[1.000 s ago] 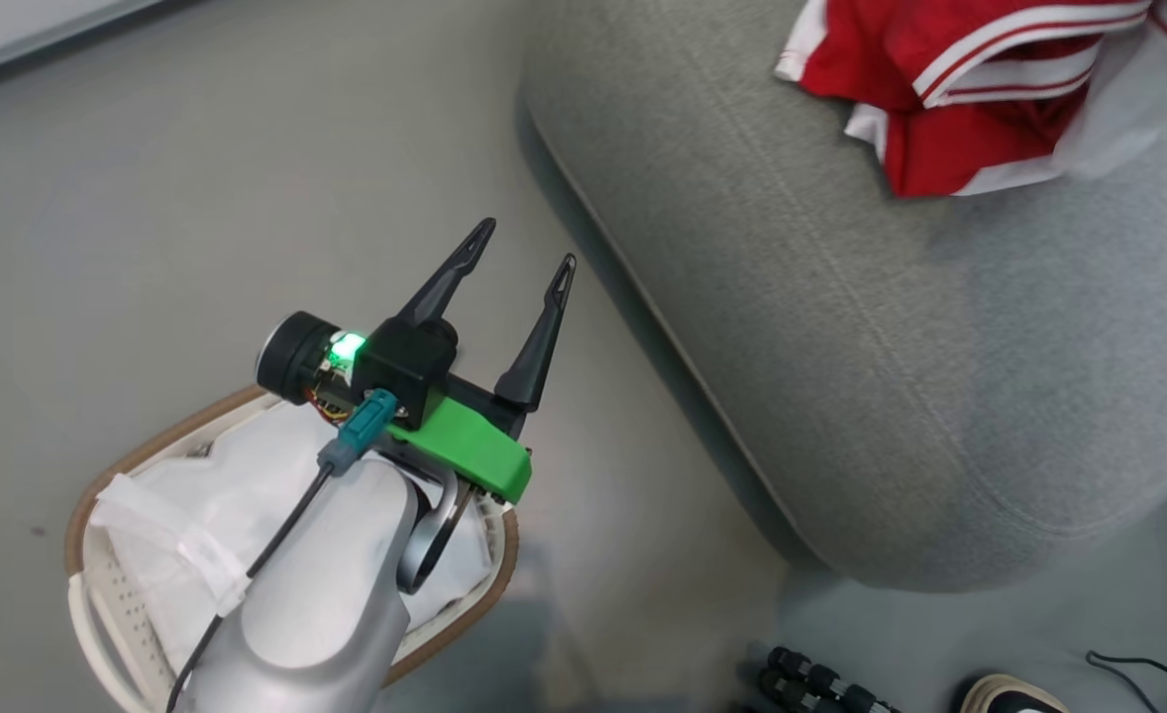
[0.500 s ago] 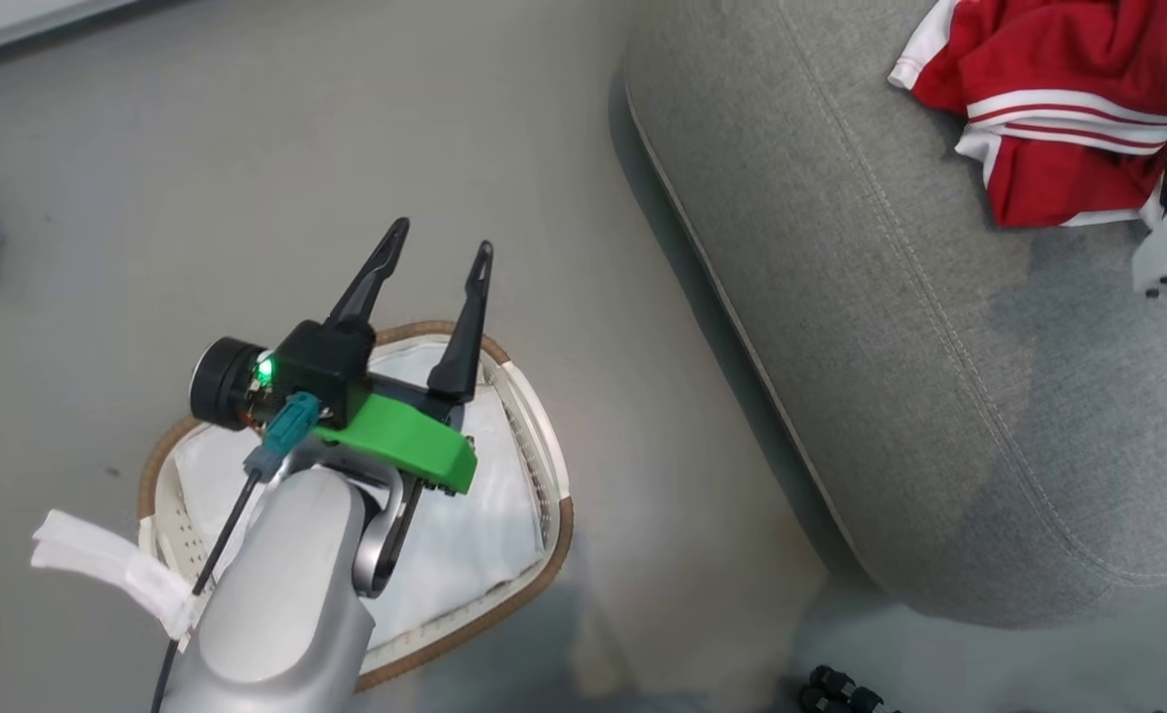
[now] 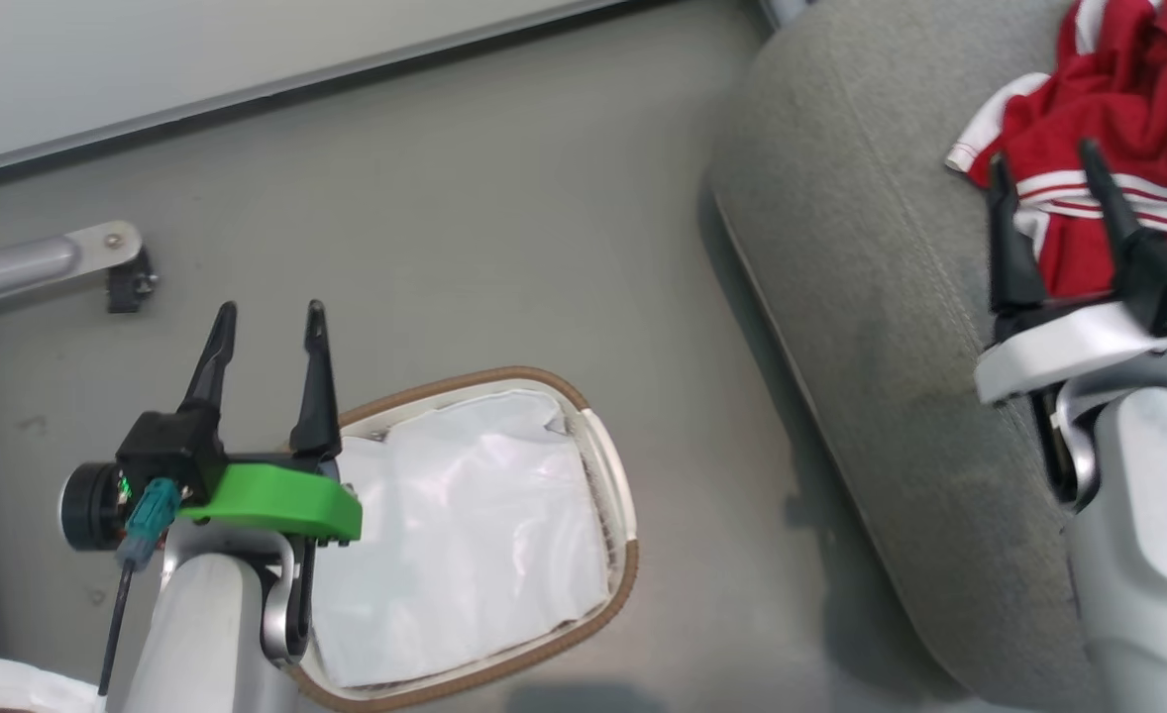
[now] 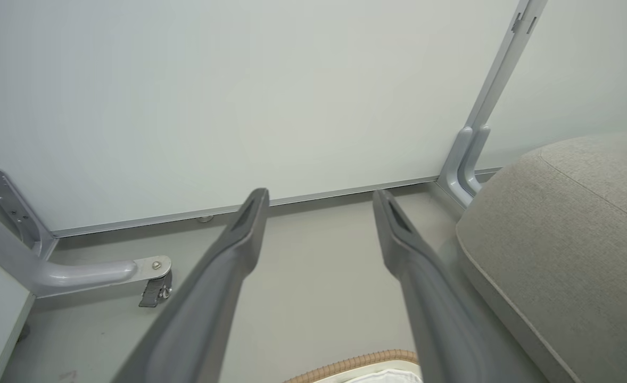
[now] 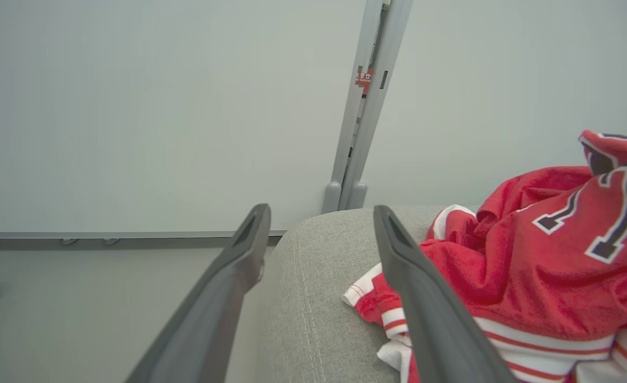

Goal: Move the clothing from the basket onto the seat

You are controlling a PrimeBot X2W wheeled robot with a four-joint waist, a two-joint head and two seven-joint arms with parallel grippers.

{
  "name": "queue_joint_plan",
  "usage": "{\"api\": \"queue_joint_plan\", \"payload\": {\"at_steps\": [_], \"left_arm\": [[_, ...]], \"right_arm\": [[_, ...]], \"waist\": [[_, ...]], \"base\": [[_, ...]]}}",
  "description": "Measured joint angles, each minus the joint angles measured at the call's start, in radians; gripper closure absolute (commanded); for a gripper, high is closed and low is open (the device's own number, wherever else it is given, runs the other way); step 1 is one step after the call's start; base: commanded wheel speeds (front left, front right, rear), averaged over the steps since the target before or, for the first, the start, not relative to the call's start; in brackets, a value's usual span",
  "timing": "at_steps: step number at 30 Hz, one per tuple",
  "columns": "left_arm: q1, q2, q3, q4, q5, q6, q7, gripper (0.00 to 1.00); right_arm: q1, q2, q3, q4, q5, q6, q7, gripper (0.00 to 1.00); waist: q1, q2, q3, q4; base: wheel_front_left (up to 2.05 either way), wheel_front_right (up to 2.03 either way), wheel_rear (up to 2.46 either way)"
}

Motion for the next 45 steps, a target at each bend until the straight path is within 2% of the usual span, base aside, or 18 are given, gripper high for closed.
{"api": "queue_joint_plan", "payload": {"at_steps": [3,6,13,22,31,32,38,45], "left_arm": [[0.028,-0.002,0.037,-0.004,0.009,0.011,0.0,0.0],[0.05,-0.003,0.062,0.004,0.01,0.016,0.0,0.0],[0.114,-0.003,0.073,0.017,-0.014,0.029,0.0,0.0],[0.19,-0.004,0.064,0.038,-0.045,0.034,0.0,0.0],[0.256,-0.004,0.062,0.053,-0.093,0.04,0.0,0.0],[0.26,-0.004,0.061,0.055,-0.097,0.036,0.0,1.0],[0.265,-0.01,0.063,0.101,-0.109,0.036,0.01,1.0],[0.265,-0.01,0.073,0.093,-0.232,0.033,0.046,1.0]], "right_arm": [[0.039,0.012,0.056,0.006,0.018,0.0,0.0,0.0],[0.066,0.027,0.07,0.013,0.029,0.0,0.0,0.0],[0.149,0.051,0.036,0.027,0.039,0.0,0.0,0.0],[0.261,0.067,0.033,0.06,0.038,0.0,0.0,0.0],[0.327,0.081,0.027,0.081,0.048,0.0,0.0,0.0],[0.328,0.082,0.028,0.082,0.048,0.0,0.0,1.0],[0.349,0.098,0.028,0.128,0.058,0.0,0.011,1.0],[0.349,0.098,0.016,0.118,0.199,0.0,0.052,1.0]], "waist": [[0.0,0.0,-0.022,0.041],[0.0,0.0,-0.044,0.083],[0.0,0.0,-0.109,0.162],[-0.0001,0.0,-0.202,0.215],[-0.0001,0.0,-0.274,0.235],[-0.0001,0.0,-0.278,0.235],[-0.0001,0.0,-0.28,0.235],[-0.0001,0.0,-0.284,0.232]], "base": [[0.0,0.0,0.0],[0.0,0.0,0.0],[0.0,0.0,0.0],[0.0,0.0,0.0],[0.0,0.0,0.0],[0.0,0.0,0.0],[0.0,0.0,0.0],[0.0,0.0,0.0]]}}
